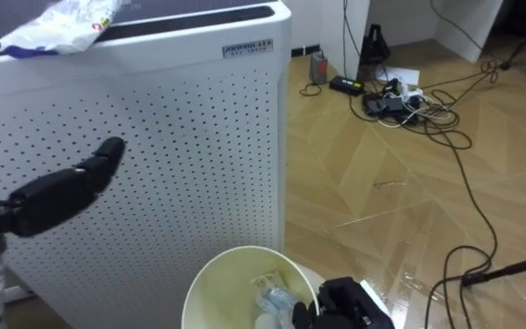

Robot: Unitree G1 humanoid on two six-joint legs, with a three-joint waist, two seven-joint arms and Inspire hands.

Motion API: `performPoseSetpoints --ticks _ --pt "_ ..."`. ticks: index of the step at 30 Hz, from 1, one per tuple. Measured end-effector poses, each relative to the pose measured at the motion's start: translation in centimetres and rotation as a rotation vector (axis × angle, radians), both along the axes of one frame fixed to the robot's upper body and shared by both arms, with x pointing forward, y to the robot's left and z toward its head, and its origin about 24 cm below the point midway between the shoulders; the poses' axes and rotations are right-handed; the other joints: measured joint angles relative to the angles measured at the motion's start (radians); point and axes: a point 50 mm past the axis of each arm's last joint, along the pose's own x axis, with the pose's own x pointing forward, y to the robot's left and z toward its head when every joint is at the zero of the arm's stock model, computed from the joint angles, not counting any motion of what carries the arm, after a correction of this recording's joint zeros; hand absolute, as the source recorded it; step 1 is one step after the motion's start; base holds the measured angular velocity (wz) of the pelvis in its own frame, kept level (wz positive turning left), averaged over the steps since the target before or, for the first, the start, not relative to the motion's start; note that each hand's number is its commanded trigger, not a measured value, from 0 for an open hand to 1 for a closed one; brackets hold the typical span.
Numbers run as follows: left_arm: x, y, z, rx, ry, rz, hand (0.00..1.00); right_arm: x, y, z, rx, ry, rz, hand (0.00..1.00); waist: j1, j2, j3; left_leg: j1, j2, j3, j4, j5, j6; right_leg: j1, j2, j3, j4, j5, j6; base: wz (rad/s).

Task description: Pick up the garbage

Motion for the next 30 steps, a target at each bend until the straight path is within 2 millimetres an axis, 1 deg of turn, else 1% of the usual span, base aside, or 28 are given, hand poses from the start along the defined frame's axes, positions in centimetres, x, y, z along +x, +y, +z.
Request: performPoseSetpoints --ticks 3,8,10,12,14,16,18,19,21,22,24,26,30 --pt "-0.1 0.6 0.2 0.022 -0.011 0.042 0.00 -0.8 -0.2 -0.5 -0.006 0.023 -0.002 1.00 0.004 -0.001 0.0000 0.000 -0.001 -0.001 0.000 0.000 0.000 0.003 0.000 0.000 0.000 0.000 0.000 0.00" --pt "0.0 0.6 0.1 0.063 -0.006 0.069 0.00 -1.1 -0.2 -0.6 -0.030 0.033 0.026 1.00 0.005 0.000 0.0000 0.005 -0.001 -0.002 0.002 0.000 0.000 0.008 0.000 0.002 -0.002 0.000 0.000 -0.01" --pt "0.0 0.6 0.1 0.097 -0.006 0.084 0.00 -1.1 -0.2 -0.6 -0.042 0.034 0.045 1.00 0.010 0.004 0.0013 0.012 0.000 -0.001 0.001 0.000 0.000 0.007 0.000 0.008 -0.003 0.000 0.000 -0.05" --pt "0.1 0.8 0.1 0.158 -0.003 0.129 0.00 -0.9 -0.5 -0.3 -0.052 0.025 0.054 1.00 0.012 0.019 0.0034 0.009 -0.001 -0.001 -0.001 0.000 0.000 0.007 0.001 0.022 -0.003 0.000 0.000 -0.02" --pt "0.2 1.1 0.2 0.204 0.002 0.161 0.00 -1.0 -0.6 -0.4 -0.053 0.027 0.059 1.00 0.014 0.027 -0.0005 0.009 -0.001 -0.002 -0.002 0.000 0.000 0.006 0.001 0.029 -0.006 0.000 0.000 -0.05" --pt "0.3 1.3 0.3 0.223 0.006 0.172 0.00 -1.0 -0.7 -0.3 -0.060 0.028 0.063 1.00 0.011 0.033 -0.0040 0.008 -0.002 0.002 -0.001 0.000 0.000 0.009 0.001 0.028 -0.015 0.000 0.000 -0.02" --pt "0.6 1.6 0.4 0.228 0.013 0.193 0.00 -1.0 -0.6 -0.3 -0.061 0.033 0.072 1.00 -0.006 0.041 -0.0076 0.003 -0.003 0.003 0.000 0.004 0.000 0.011 0.001 0.028 -0.016 0.000 0.000 0.08" --pt "0.7 1.6 0.5 0.231 0.014 0.197 0.00 -1.0 -0.6 -0.4 -0.062 0.034 0.072 1.00 -0.010 0.042 -0.0082 0.001 -0.003 0.003 -0.001 0.006 0.000 0.011 0.001 0.028 -0.016 0.000 0.000 0.09" --pt "1.3 1.9 0.6 0.225 0.021 0.218 0.00 -1.0 -0.8 -0.4 -0.063 0.043 0.078 1.00 -0.014 0.047 -0.0053 -0.001 -0.003 0.005 -0.003 0.008 0.000 0.010 0.000 0.028 -0.017 0.000 0.000 -0.02" --pt "1.4 2.0 0.5 0.223 0.027 0.225 0.00 -1.0 -0.8 -0.4 -0.063 0.046 0.080 1.00 -0.016 0.048 -0.0054 -0.001 -0.003 0.005 -0.003 0.008 0.000 0.010 0.000 0.028 -0.016 0.000 0.000 0.00" --pt "1.8 2.3 0.2 0.212 0.051 0.239 0.00 -1.0 -0.8 -0.4 -0.063 0.055 0.091 1.00 -0.032 0.049 -0.0039 -0.002 -0.003 0.006 -0.003 0.008 0.000 0.009 0.000 0.029 -0.016 0.000 0.000 -0.02" --pt "2.0 2.4 -0.2 0.207 0.075 0.247 0.00 -1.1 -1.0 -0.4 -0.067 0.061 0.096 1.00 -0.036 0.050 -0.0025 -0.002 -0.002 0.011 -0.003 0.008 0.000 0.008 -0.001 0.029 -0.016 0.000 0.000 -0.05" --pt "2.8 2.6 -1.0 0.206 0.121 0.262 0.00 -1.1 -1.4 -0.3 -0.079 0.070 0.098 1.00 -0.047 0.051 -0.0023 -0.002 -0.001 0.017 -0.003 0.007 0.001 0.007 -0.002 0.029 -0.016 0.000 0.000 -0.02"
